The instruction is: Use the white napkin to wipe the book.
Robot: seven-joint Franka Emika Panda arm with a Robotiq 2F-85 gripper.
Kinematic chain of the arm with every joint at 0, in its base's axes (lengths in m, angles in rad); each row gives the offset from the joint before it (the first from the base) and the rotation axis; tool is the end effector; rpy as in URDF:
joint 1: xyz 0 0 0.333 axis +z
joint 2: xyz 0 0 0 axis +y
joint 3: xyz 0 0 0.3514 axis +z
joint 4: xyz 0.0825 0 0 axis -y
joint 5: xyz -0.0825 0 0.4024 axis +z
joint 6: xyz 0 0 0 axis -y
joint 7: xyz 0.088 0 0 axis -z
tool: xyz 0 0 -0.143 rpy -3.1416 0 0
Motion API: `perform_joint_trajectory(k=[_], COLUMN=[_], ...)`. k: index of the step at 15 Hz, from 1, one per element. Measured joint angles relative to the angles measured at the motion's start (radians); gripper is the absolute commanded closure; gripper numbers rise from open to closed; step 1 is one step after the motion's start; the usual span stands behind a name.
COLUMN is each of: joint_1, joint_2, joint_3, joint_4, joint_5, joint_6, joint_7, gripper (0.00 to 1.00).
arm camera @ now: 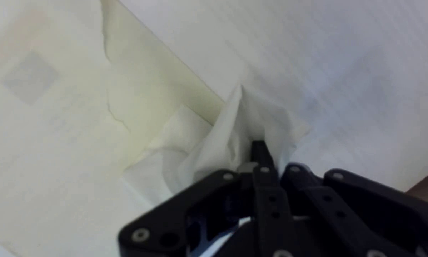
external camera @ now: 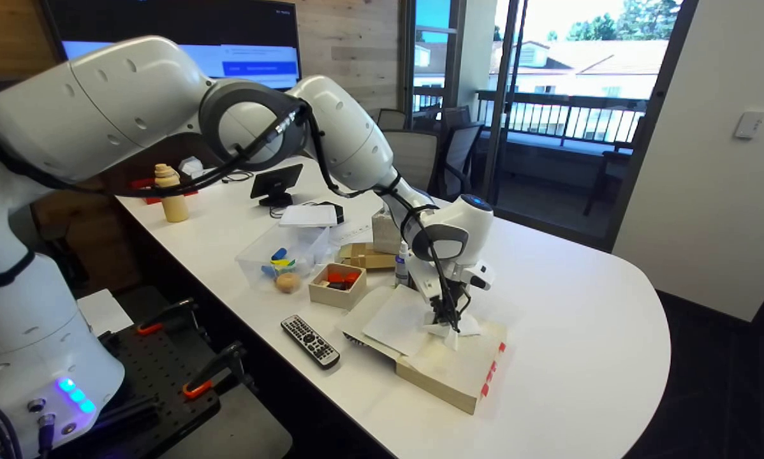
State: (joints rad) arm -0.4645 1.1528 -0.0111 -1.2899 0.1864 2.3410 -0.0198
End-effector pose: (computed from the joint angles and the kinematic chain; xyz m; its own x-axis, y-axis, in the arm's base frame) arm 0.6712 -0.3353 -0.0055 0.8315 -0.5454 -0.1058 -0.5549 -0.8244 -0.1114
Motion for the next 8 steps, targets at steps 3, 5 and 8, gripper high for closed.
perform_joint_trajectory(k=[3, 5, 8], joint_1=[0.011, 0.018, 0.030], joint_2=[-0.002, -0.003, -0.004], joint_3=[-0.001, -0.013, -0.040], joint_4=[0.001, 0.001, 0.000], joint_5=[0.000, 0.000, 0.000], joint_6=[-0.030, -0.051, -0.063], joint_7=[0.000, 0.001, 0.011], gripper=[1.00, 1.00, 1.00])
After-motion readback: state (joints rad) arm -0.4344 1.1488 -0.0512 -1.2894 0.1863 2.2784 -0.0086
